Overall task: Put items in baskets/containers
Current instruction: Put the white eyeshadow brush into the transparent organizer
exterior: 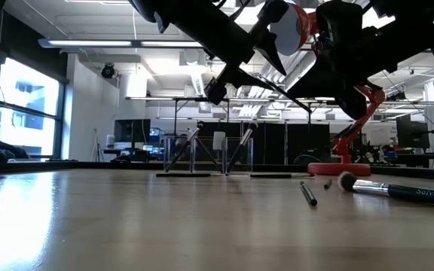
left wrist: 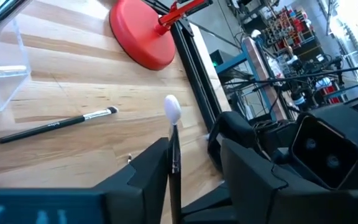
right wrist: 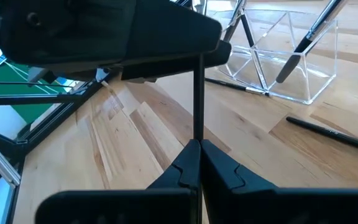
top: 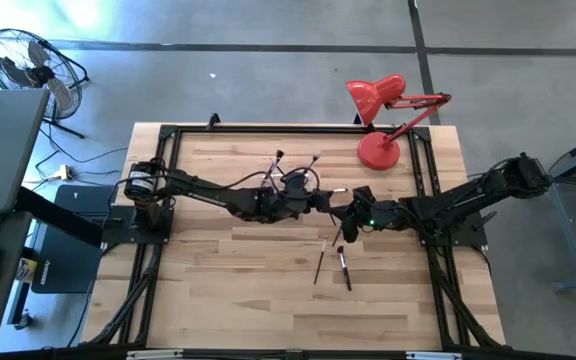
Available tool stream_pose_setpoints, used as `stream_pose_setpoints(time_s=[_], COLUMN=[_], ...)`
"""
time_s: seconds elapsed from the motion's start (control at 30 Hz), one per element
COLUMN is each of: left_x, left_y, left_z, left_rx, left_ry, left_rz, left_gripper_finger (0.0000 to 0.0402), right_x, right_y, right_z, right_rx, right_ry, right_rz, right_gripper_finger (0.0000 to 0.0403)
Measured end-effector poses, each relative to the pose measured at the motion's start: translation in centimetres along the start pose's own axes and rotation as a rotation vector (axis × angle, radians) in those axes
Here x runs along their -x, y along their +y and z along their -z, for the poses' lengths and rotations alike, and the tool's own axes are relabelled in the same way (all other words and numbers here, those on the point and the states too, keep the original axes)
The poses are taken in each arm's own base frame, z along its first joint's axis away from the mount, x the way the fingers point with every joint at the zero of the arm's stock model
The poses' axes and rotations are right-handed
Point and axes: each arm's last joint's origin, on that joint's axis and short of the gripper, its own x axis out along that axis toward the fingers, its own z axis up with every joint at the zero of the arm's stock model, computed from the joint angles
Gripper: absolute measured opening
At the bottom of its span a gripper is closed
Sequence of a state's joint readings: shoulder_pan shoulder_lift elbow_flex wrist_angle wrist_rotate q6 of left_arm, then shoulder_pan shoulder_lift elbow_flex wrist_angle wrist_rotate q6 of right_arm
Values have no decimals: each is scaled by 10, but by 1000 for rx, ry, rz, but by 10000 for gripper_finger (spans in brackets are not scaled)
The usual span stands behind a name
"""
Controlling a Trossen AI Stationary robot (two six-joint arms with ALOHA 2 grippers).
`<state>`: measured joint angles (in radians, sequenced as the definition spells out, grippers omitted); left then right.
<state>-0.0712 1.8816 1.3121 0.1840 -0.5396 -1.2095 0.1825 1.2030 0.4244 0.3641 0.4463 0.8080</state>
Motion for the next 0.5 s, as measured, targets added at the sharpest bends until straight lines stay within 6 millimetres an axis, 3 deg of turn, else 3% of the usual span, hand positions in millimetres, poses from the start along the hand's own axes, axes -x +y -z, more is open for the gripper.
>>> stream_pose_setpoints(time_s=[0.5], left_x=[0], left_y=[0], left_z=[0], left_rx=[1], left_ry=[-2], left_rz=[-1], left_gripper_finger=[131], right_x=[0], right_y=[2], right_z=[-3], right_rx=[-13], right_ry=[-29], right_rz=[-20], right_gripper_finger=[0])
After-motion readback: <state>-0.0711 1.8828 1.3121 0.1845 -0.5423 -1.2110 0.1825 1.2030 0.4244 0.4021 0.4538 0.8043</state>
